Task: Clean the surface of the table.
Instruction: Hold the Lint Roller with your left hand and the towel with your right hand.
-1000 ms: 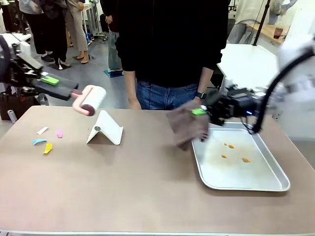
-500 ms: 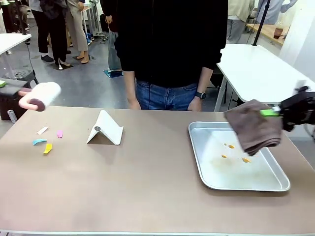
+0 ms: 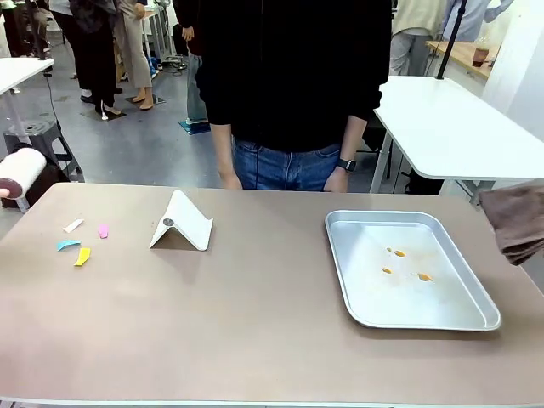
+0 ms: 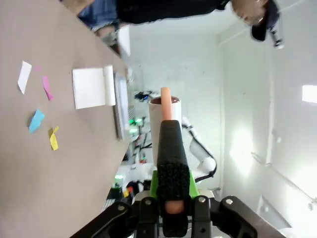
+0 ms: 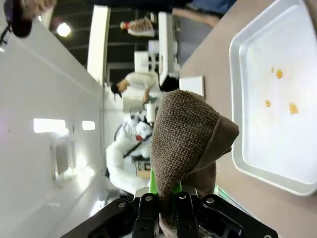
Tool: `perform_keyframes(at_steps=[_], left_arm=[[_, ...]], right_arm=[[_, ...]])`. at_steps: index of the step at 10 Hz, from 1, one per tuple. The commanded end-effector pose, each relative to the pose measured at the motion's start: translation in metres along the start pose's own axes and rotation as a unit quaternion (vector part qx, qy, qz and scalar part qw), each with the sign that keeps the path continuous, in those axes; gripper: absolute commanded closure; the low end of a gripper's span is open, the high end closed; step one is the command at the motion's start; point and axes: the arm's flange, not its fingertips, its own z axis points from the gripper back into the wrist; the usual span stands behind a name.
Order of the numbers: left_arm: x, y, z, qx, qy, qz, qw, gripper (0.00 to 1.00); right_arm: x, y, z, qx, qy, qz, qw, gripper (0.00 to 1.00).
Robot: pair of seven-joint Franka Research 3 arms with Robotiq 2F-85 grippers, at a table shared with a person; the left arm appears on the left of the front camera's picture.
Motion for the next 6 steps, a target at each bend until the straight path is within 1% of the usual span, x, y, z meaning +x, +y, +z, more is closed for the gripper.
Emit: perform_keyframes(at_steps=[1, 2, 3, 4, 6], left_arm=[[0.004, -0.013, 0.055, -0.072, -0.022, -0.011, 0.997, 1.00], [0.002, -0.013, 0.054, -0.065, -0.032, -0.002, 0.997, 1.00], [-0.005, 0.010, 0.018, -0.029, -0.020, -0.007, 0.999, 1.00], [-0.005, 0.010, 0.018, -0.029, -0.020, -0.007, 0.999, 1.00], [-0.005, 0.010, 0.018, -0.029, -0.020, -0.007, 0.999, 1.00]], right_arm=[[0.000, -0.009, -0.005, 0.030, -0.028, 0.013, 0.999, 1.00], [0.002, -0.010, -0.008, 0.020, -0.048, 0.010, 0.999, 1.00], [0.010, -0.012, -0.026, -0.051, -0.044, -0.030, 0.997, 1.00], [0.001, -0.012, 0.006, 0.014, -0.028, -0.005, 0.999, 1.00], [0.001, -0.012, 0.006, 0.014, -0.028, -0.005, 0.999, 1.00]])
